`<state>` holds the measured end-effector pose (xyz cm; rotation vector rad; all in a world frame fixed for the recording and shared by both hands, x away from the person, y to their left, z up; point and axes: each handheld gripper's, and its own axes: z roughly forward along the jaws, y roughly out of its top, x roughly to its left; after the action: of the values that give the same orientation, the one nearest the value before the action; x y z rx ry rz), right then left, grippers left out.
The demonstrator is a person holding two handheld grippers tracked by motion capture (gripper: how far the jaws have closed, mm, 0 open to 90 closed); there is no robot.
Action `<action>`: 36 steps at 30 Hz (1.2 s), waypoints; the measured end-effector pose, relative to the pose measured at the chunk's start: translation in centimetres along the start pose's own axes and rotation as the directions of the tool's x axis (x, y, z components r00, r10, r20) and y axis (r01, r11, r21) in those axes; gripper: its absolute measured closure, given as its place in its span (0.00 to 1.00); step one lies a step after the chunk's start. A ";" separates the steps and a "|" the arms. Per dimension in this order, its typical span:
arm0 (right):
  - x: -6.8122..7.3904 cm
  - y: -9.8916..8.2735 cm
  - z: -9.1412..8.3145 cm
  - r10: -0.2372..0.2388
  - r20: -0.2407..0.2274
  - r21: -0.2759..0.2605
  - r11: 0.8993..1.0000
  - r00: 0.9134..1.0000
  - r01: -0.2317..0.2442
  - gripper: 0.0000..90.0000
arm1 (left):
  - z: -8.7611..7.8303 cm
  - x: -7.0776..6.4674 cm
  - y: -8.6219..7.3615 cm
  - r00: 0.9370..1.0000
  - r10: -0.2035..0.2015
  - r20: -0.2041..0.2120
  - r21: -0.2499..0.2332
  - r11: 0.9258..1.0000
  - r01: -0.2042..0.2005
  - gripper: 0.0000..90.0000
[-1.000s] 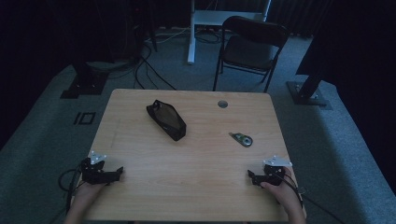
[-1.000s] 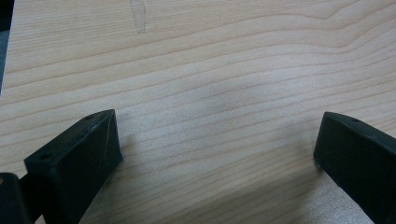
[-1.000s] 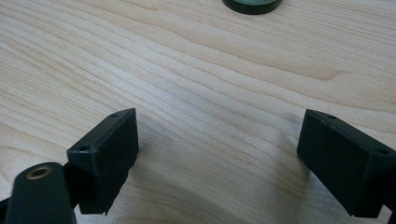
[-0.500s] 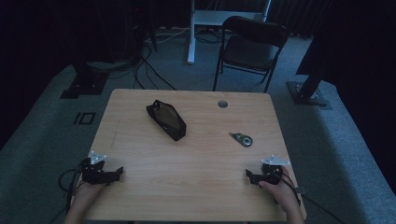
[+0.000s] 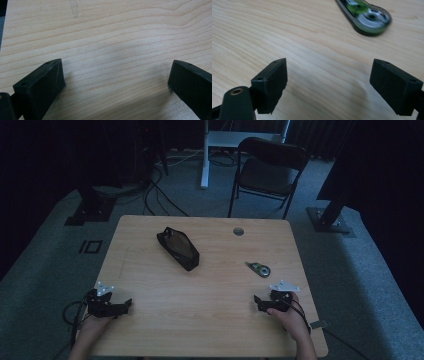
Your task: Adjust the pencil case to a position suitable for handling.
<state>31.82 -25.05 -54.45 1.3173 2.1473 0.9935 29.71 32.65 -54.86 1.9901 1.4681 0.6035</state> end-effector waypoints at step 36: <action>7.0 5.4 5.1 -0.091 -0.153 -0.087 0.993 0.984 0.078 0.16 | 0.0 0.0 0.0 1.000 -0.001 0.000 -0.001 1.000 0.001 0.01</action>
<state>35.23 -15.47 -53.61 1.1348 2.2323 1.1704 29.71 32.64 -54.87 1.9881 1.4688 0.6034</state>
